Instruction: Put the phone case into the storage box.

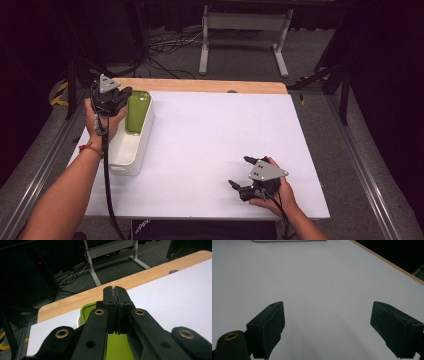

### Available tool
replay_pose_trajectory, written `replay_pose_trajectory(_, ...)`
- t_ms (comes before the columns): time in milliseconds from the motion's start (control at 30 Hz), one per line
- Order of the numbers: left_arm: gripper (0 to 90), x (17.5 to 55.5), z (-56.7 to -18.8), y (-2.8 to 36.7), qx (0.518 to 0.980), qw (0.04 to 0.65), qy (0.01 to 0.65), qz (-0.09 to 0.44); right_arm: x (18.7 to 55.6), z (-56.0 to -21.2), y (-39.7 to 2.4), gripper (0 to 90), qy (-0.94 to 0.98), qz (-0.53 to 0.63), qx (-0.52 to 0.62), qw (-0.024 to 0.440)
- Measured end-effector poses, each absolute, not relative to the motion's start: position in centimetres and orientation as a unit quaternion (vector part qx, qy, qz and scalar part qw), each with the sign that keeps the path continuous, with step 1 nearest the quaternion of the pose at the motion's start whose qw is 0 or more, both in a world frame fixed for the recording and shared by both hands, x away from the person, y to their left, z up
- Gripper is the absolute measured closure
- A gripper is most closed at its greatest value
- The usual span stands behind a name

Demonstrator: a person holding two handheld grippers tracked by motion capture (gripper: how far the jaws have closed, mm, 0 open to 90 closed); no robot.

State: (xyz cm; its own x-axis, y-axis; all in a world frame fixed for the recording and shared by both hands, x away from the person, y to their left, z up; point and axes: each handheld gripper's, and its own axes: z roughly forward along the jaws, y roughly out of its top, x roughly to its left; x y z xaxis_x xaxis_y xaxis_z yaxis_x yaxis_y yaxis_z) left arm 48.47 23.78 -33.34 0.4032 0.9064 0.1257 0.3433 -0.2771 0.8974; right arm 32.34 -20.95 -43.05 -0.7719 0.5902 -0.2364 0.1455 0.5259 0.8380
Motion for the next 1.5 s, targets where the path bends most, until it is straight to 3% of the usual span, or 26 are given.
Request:
replay_pose_trajectory(967, 88.1, 43.9, -32.9, 24.2, 0.726, 0.473, 0.367, 0.338, 32.3, -42.6, -21.2, 13.1, 0.824, 0.444, 0.223, 0.272)
replay_pose_trajectory(1500, 79.4, 42.2, -33.8, 24.1, 0.727, 0.486, 0.336, 0.348, 32.2, -42.2, -21.5, 13.2, 0.819, 0.448, 0.226, 0.279)
